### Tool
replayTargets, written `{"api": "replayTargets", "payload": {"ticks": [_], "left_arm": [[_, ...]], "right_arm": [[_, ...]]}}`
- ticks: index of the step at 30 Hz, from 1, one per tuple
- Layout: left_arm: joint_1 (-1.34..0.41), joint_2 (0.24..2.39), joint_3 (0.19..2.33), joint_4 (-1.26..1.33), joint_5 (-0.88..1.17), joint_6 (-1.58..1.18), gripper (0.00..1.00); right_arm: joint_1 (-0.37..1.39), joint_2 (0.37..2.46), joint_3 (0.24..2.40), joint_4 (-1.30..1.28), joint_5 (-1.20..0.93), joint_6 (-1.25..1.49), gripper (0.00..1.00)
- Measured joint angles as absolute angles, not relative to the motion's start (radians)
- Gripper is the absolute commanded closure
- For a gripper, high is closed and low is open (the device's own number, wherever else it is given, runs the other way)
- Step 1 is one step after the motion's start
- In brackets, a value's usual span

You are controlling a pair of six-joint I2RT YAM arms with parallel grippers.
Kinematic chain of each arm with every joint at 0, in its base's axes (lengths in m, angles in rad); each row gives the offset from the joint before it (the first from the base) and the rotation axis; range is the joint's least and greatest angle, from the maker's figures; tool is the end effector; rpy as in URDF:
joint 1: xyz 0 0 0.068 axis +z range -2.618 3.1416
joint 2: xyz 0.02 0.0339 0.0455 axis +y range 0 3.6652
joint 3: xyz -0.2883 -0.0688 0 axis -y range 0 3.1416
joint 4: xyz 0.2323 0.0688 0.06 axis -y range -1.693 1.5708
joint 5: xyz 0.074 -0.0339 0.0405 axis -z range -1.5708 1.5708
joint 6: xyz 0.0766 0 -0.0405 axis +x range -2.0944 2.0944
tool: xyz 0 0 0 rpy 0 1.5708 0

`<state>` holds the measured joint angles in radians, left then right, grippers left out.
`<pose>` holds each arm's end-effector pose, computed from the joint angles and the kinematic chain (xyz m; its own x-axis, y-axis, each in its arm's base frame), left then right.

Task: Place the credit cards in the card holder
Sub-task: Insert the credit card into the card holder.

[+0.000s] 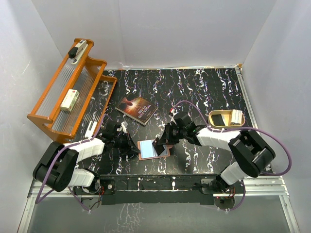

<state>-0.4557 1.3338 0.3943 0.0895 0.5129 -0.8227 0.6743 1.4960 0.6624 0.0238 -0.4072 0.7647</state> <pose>0.1906 -0.1353 0.1359 -0.9531 -0.2441 -0.1787 -0.0358 0.6776 -0.7345 0.2143 0.2101 0.1648 -0.9528 0.0523 -0.2991 -0.1760 0.7075 0.6844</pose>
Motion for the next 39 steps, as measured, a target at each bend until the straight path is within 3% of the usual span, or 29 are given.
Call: {"api": "replayTargets", "payload": {"ticks": [39], "left_arm": [[-0.456,1.341,0.392,0.1,0.513,-0.831,1.0]], "right_arm": [[0.673,1.598,0.592,0.257,-0.418,0.817,1.0]]}}
